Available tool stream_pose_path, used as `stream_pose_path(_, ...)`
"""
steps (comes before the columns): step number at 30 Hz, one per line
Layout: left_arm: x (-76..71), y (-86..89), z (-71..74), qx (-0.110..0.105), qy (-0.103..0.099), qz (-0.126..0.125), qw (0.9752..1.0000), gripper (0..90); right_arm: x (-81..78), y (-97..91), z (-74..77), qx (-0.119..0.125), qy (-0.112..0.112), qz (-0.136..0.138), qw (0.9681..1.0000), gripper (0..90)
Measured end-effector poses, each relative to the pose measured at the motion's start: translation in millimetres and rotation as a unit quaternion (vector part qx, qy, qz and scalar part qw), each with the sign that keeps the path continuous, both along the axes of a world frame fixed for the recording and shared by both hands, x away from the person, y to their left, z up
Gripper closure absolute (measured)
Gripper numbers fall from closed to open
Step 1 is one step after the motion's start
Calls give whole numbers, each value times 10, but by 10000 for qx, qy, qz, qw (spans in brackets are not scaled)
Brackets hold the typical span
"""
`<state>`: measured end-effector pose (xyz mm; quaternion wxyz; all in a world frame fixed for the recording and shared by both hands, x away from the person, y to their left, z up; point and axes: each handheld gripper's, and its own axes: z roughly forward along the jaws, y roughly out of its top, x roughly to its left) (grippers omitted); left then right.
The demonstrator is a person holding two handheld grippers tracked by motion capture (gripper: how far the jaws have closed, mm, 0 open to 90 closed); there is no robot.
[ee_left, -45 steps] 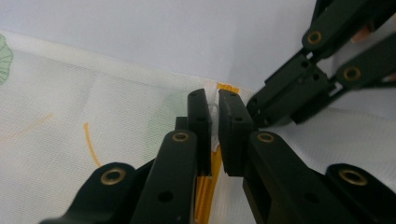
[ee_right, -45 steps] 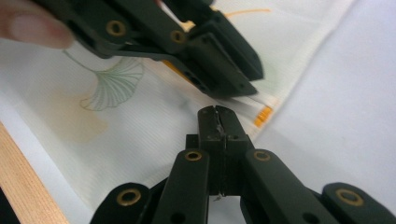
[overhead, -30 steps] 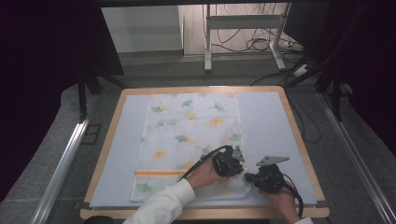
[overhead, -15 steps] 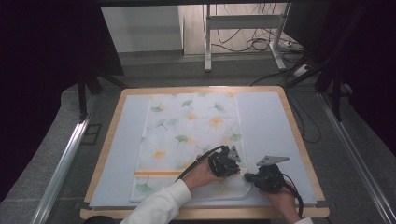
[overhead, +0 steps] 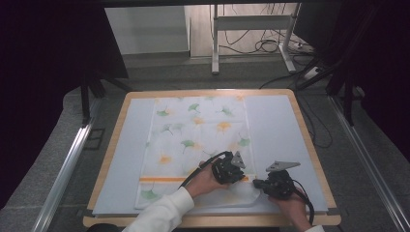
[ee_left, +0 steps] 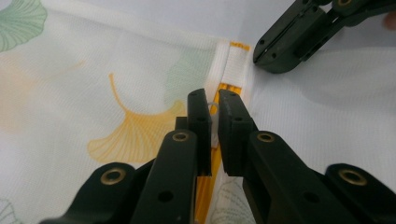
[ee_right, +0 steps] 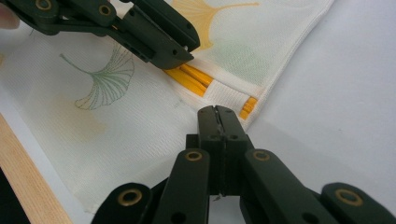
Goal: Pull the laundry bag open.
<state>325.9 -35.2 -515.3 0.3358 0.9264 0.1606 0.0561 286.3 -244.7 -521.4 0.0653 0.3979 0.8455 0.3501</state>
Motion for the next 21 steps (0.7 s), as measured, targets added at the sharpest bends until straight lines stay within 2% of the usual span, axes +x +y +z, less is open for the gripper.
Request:
stream_pose_path(3,-10,17,-1,38,-46,-3,10000,849,0,0,0,1,1,2,10000,895)
stream_pose_path(21,-5,245,-2,129,-7,154,9998,849,4,-6,1,29,34,1,10000,895)
